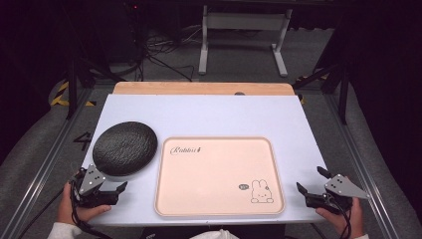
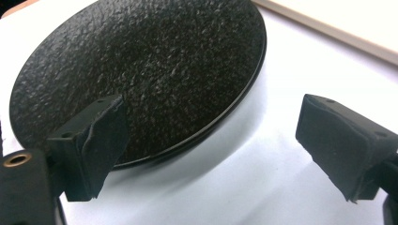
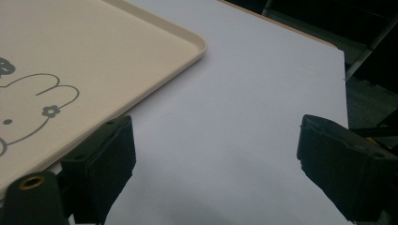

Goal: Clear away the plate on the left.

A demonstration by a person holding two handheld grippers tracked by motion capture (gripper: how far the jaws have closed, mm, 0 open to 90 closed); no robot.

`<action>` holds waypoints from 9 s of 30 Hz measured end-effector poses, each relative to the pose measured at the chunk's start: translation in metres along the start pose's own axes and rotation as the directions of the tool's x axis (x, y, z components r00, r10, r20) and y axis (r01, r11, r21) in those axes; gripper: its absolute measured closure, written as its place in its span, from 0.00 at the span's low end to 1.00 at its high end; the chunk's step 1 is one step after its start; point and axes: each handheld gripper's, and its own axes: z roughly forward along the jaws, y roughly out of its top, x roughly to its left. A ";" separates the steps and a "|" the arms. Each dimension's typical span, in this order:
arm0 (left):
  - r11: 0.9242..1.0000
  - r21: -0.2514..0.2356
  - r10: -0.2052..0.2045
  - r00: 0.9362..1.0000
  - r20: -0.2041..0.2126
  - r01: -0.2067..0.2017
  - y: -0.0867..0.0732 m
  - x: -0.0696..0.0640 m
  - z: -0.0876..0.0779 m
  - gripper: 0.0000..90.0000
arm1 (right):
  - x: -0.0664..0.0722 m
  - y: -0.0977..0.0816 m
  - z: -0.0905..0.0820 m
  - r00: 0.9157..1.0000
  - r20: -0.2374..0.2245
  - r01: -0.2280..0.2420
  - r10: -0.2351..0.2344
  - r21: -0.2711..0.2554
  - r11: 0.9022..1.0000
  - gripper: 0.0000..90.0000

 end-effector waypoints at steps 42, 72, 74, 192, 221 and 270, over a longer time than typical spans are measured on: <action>0.945 0.198 0.300 0.933 -0.200 -0.261 0.026 -0.021 0.037 0.26 | 0.001 0.004 0.006 1.000 -0.019 0.002 -0.002 0.000 1.000 0.14; 0.660 0.422 0.749 0.594 -0.295 -0.622 0.053 -0.067 0.077 0.96 | 0.003 0.004 0.007 1.000 -0.025 0.013 -0.012 0.009 1.000 0.14; 0.656 0.430 0.752 0.589 -0.296 -0.620 0.052 -0.068 0.078 0.96 | 0.003 0.004 0.007 1.000 -0.025 0.012 -0.012 0.008 1.000 0.14; 0.563 -0.113 0.825 0.551 0.124 -0.819 0.121 -0.230 0.096 0.78 | 0.000 0.000 0.004 1.000 -0.013 0.003 -0.003 0.009 1.000 0.14; 0.747 -0.186 0.664 0.721 0.199 -0.638 0.129 -0.194 0.077 0.36 | -0.001 -0.002 0.003 1.000 -0.006 -0.011 0.011 0.007 1.000 0.14; 0.916 -0.032 0.398 0.902 0.167 -0.399 0.104 -0.077 0.069 0.12 | 0.001 -0.001 0.005 1.000 -0.014 0.000 0.001 0.019 1.000 0.14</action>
